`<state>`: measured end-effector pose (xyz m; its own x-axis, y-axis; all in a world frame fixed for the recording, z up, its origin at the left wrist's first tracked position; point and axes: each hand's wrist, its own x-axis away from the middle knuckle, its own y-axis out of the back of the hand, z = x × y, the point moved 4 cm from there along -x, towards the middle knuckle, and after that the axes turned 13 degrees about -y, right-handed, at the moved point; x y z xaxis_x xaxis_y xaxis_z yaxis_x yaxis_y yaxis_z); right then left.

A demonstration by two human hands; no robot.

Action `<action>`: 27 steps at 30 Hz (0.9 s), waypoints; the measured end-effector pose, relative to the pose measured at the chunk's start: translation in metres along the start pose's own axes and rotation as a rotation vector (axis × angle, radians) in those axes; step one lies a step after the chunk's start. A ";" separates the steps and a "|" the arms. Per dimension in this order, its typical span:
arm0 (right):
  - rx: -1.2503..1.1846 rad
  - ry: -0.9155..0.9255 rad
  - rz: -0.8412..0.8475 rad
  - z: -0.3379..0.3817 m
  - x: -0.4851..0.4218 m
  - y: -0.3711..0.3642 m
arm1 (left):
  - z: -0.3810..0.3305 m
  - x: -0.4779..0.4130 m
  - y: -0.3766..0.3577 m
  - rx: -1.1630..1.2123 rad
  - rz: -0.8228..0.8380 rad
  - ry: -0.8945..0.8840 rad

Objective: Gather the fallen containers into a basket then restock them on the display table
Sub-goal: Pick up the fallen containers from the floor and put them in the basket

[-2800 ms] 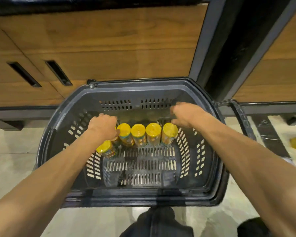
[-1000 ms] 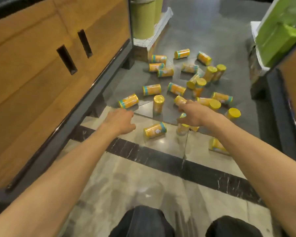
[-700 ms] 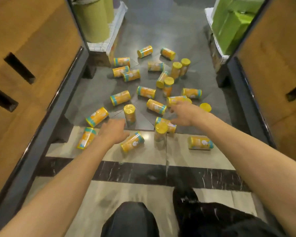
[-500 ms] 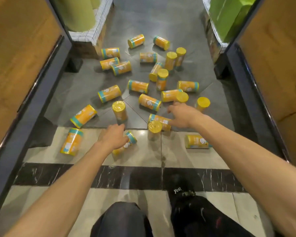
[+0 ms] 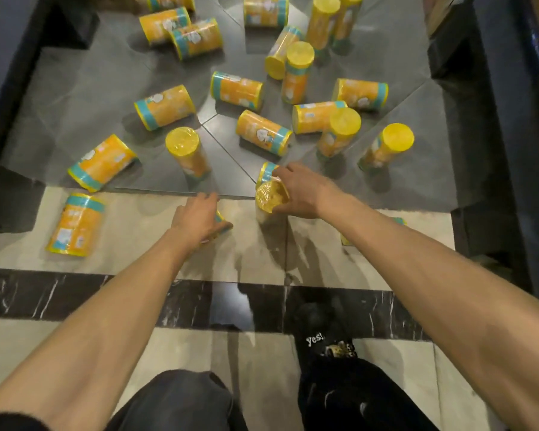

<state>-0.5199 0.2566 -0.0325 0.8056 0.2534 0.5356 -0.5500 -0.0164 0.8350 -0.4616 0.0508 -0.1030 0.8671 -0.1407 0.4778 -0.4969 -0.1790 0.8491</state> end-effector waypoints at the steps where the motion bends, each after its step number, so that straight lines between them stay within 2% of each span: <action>1: -0.001 0.015 0.004 0.000 -0.004 -0.004 | 0.002 -0.003 -0.005 0.006 0.021 -0.001; 4: -0.023 0.040 -0.014 0.001 -0.012 -0.015 | 0.009 -0.006 -0.018 0.040 0.052 0.003; 14: -0.169 0.008 -0.119 0.008 -0.011 -0.031 | 0.016 0.007 -0.009 0.073 -0.032 0.025; 20: -0.268 -0.106 -0.119 0.010 -0.005 -0.027 | 0.031 0.041 -0.003 0.277 -0.215 0.059; 23: -0.273 -0.095 -0.144 0.017 0.000 -0.017 | 0.034 0.062 0.000 0.429 -0.336 0.105; 27: -0.321 -0.109 -0.162 0.030 0.009 0.006 | 0.034 0.092 0.009 0.518 -0.397 0.161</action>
<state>-0.5094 0.2297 -0.0190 0.8969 0.1229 0.4248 -0.4409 0.3243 0.8370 -0.3869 0.0035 -0.0590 0.9617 0.1722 0.2131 -0.0564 -0.6368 0.7690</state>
